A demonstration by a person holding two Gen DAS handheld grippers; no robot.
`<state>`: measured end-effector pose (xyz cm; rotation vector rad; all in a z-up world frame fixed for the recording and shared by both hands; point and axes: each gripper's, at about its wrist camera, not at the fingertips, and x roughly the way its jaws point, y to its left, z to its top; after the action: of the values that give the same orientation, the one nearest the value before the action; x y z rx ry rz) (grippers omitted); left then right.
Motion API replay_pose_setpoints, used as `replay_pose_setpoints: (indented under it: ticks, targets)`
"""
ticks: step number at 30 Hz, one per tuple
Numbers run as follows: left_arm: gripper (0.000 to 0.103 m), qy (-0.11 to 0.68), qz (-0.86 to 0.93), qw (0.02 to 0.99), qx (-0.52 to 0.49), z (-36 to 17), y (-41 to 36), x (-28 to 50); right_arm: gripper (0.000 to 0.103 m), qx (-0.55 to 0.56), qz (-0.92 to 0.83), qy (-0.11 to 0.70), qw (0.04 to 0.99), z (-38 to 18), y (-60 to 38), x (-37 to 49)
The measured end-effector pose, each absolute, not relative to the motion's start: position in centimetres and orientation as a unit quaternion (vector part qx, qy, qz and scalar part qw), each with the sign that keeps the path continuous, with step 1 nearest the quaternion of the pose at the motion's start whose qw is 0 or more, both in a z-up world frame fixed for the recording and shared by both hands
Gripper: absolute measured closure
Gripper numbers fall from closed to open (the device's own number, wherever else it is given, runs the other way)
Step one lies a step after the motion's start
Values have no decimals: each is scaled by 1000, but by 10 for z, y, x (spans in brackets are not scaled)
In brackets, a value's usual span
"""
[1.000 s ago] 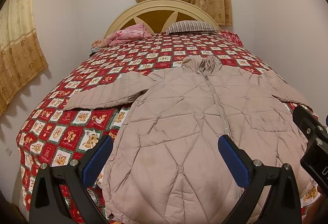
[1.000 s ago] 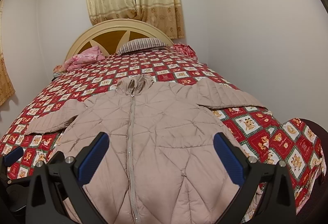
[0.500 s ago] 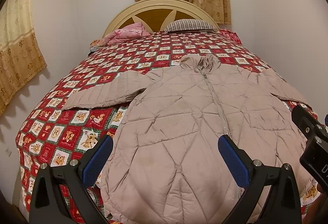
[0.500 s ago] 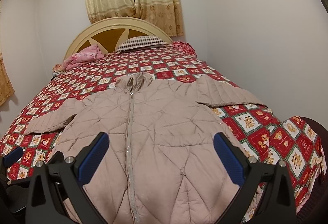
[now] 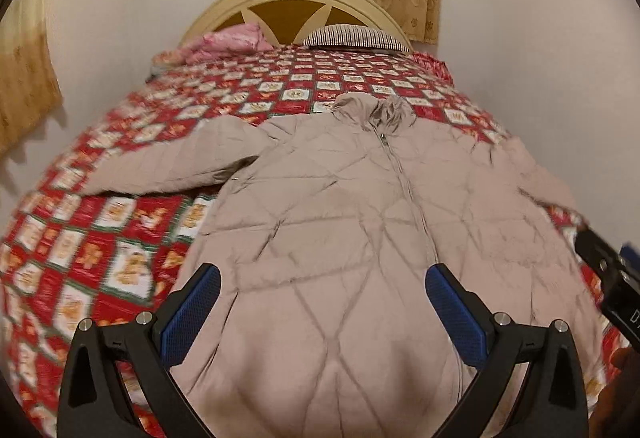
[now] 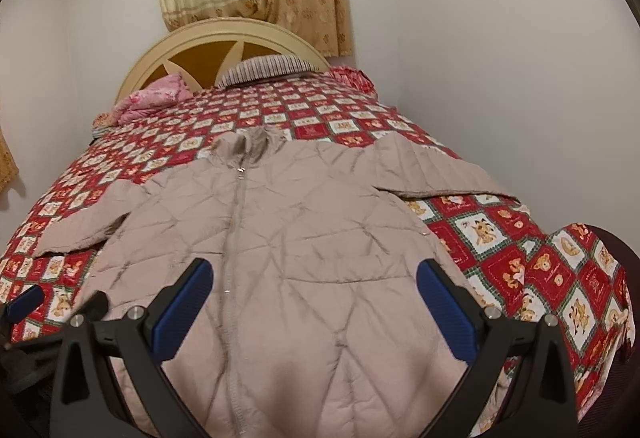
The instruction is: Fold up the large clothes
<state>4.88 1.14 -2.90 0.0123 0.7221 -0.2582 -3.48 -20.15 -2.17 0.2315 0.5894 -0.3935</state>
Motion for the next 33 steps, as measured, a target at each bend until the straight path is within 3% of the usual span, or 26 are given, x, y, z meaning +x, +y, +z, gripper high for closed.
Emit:
replay_pose_setpoints:
  ticks: [8, 13, 20, 31, 32, 33]
  targets:
    - [1, 364, -85, 926, -56, -39, 28, 156, 2, 206, -222, 307, 902, -41, -343, -10]
    - [1, 363, -33, 930, -40, -66, 22, 204, 30, 317, -265, 318, 853, -81, -470, 2]
    - [1, 422, -14, 906, -1, -124, 12, 237, 33, 482, -324, 283, 763, -142, -581, -9]
    - [1, 433, -12, 901, 15, -140, 4, 244, 33, 487, -398, 283, 724, -173, -642, 37]
    - [1, 434, -12, 901, 14, -140, 5, 245, 35, 478, -407, 287, 724, -174, -642, 40]
    - [1, 434, -13, 901, 14, -140, 5, 245, 44, 466, -415, 291, 725, -176, -645, 46]
